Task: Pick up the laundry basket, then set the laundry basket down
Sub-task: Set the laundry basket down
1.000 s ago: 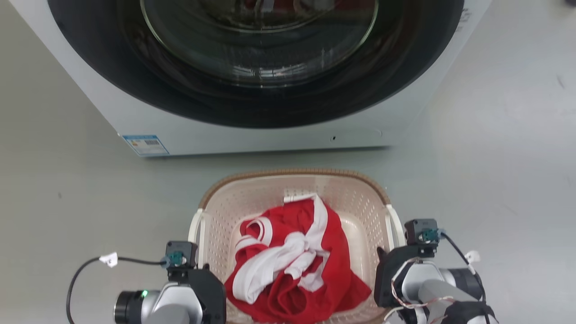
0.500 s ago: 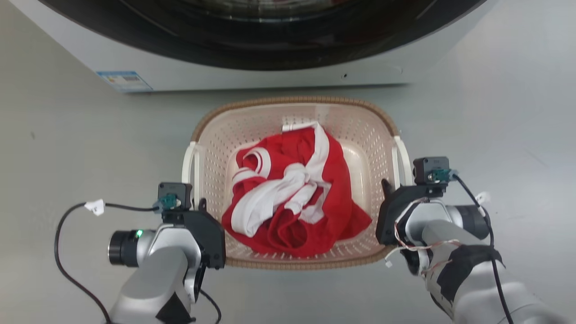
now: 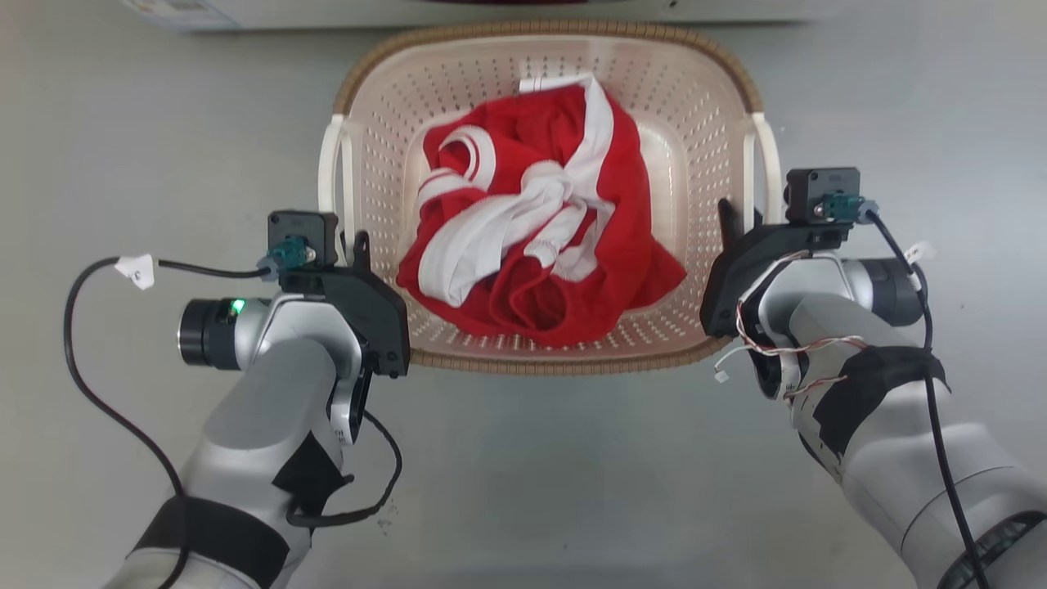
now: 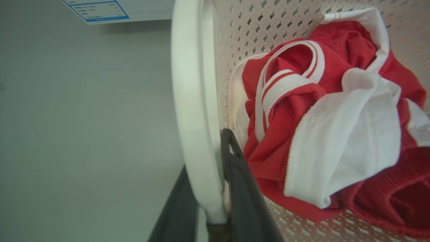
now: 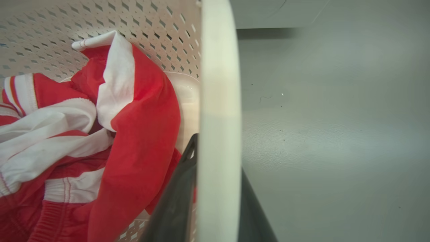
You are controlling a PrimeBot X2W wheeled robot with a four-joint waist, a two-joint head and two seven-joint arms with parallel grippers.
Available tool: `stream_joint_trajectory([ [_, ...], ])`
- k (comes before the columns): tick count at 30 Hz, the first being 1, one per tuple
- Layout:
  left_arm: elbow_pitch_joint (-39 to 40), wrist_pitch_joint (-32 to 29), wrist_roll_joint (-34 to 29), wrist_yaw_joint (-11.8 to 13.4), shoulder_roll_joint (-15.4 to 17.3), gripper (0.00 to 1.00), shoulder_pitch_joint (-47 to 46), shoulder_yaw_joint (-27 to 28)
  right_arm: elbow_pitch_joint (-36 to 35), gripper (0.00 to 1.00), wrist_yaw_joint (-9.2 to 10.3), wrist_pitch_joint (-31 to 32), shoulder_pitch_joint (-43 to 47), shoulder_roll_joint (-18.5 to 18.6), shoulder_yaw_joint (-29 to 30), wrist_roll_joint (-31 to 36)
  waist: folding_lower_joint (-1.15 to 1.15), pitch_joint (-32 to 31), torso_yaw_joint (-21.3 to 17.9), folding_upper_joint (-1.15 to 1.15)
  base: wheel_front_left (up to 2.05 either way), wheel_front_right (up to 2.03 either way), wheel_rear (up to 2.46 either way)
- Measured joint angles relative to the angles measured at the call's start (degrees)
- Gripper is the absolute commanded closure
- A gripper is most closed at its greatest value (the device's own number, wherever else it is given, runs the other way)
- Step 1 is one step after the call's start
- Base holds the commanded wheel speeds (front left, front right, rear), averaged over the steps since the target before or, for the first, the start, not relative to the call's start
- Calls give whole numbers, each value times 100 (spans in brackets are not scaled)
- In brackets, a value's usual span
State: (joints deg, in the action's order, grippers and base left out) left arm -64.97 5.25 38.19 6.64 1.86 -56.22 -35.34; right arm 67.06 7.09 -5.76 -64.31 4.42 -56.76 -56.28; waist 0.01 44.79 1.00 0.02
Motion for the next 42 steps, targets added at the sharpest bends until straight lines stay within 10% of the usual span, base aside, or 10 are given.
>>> stream_joint_trajectory([
  [31,-282,453,-109,35,-36,100,-691,8,307,100,3,-547,-551,-26,-33,193,-2,1087,209,-2,0,0,0],
  [34,-309,495,-116,32,-43,100,-697,7,320,67,3,-570,-552,-30,-37,193,-2,1087,209,-2,0,0,0],
  [36,-332,514,-146,32,-45,64,-711,7,339,7,3,-590,-555,-34,-68,215,-2,1085,209,-2,0,0,0],
  [39,-392,520,-203,38,-35,1,-762,2,368,0,2,-590,-553,-43,-110,254,-1,1073,206,-1,0,0,0],
  [42,-447,521,-204,38,-24,0,-777,2,376,0,2,-595,-553,-44,-112,254,-2,1053,204,-2,0,0,0],
])
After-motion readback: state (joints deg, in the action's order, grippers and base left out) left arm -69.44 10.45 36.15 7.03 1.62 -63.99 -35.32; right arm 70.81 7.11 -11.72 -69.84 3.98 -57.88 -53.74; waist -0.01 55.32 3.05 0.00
